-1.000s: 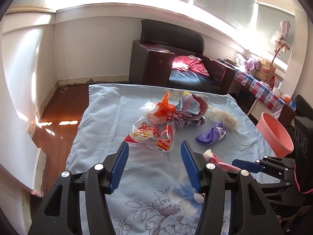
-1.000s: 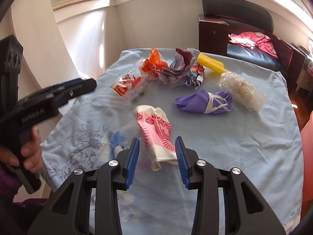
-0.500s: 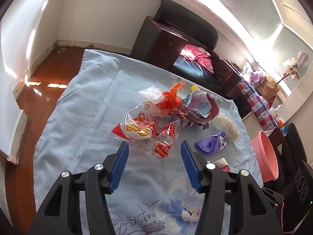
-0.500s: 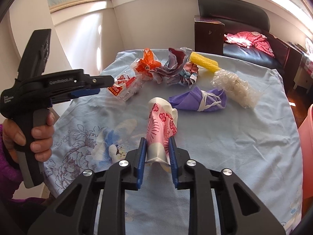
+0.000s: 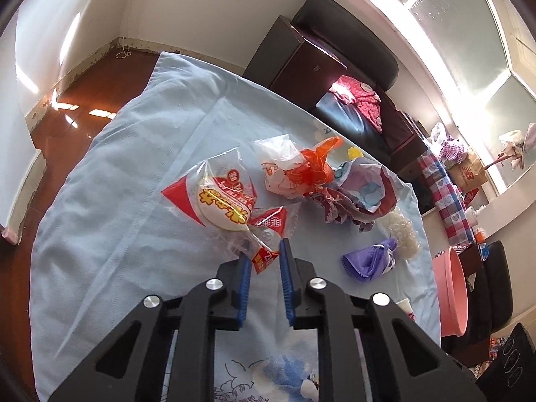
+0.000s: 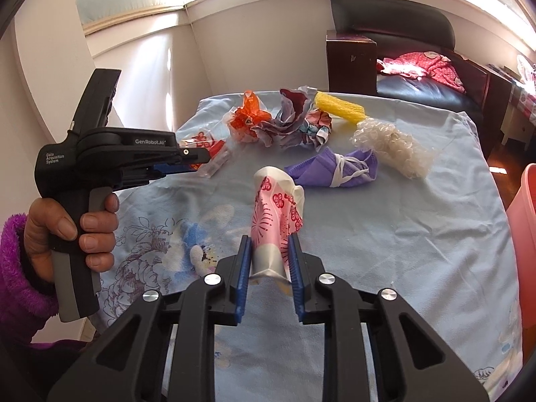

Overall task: Collect trash
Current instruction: 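Grasp the clear printed snack bag with the left gripper while the right holds the cup, then carry the snack bag and paper cup over the pink bucket with both grippers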

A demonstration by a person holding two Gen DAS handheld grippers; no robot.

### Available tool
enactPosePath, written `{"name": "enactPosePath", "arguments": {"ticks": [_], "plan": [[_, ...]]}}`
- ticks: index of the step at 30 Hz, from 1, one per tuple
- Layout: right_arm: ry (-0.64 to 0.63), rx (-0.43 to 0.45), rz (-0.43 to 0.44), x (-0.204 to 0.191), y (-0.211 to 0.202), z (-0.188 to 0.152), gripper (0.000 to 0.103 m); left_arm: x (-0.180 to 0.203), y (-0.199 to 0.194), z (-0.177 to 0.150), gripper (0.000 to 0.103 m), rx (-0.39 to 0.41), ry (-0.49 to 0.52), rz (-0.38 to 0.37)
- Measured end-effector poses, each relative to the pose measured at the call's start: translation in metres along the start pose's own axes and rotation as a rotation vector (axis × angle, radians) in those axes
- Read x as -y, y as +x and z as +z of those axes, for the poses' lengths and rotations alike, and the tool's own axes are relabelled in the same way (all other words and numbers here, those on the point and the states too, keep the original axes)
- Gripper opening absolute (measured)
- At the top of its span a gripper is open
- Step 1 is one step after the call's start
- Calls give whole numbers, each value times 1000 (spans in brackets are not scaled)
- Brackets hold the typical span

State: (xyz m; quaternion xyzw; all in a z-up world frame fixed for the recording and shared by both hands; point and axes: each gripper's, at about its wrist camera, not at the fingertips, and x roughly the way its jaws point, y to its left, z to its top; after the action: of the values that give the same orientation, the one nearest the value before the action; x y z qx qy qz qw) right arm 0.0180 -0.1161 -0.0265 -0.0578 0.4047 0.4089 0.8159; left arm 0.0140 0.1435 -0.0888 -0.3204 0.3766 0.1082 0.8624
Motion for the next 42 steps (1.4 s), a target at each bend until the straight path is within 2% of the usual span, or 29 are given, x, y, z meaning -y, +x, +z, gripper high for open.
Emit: {"name": "enactPosePath", "arguments": {"ticks": [1, 6, 18, 42], "plan": [[1, 2, 0, 0, 0, 1, 22, 1, -2, -1, 8, 7, 11, 3], [1, 28, -3, 0, -8, 0, 22, 8, -17, -6, 6, 43, 66, 3], [33, 110, -40, 9, -38, 1, 22, 71, -56, -30, 5, 143, 332, -42], [188, 251, -192, 76, -111, -16, 22, 198, -51, -74, 5, 144, 585, -193]]}}
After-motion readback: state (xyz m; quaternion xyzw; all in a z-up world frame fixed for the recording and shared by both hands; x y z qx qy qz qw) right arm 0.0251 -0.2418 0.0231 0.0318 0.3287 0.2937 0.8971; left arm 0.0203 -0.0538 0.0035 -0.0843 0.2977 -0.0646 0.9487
